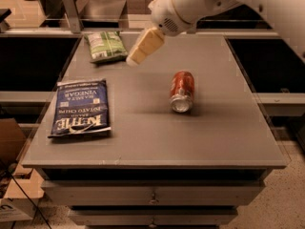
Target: Pick green jalapeno chip bag
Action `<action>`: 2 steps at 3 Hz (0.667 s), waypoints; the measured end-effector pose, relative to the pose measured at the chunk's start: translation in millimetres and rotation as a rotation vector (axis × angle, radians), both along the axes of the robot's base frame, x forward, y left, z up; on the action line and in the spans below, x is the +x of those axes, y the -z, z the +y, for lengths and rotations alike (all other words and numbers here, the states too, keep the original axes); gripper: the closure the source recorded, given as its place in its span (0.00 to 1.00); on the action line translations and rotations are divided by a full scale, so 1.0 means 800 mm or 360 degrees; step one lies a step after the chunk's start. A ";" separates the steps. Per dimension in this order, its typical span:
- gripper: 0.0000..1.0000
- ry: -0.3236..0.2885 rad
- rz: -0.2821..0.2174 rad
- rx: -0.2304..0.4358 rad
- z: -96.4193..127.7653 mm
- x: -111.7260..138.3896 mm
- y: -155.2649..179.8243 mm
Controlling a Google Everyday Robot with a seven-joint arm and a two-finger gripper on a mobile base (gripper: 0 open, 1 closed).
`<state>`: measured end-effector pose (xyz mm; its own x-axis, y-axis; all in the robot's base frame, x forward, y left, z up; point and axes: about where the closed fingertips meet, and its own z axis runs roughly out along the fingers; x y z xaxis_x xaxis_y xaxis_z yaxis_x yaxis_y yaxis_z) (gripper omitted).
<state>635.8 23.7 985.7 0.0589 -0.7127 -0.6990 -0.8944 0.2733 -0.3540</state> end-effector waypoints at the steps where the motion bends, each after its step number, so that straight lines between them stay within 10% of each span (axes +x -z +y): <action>1: 0.00 0.0041 -0.0042 0.0030 0.026 0.056 0.012; 2: 0.00 0.0063 0.0009 0.0063 0.056 0.096 0.047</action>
Offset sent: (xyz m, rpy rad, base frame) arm 0.1171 0.0694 -0.0716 0.0673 0.0458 -0.0660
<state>712.8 68.9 948.0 0.0272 -0.6861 -0.7270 -0.8845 0.3222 -0.3372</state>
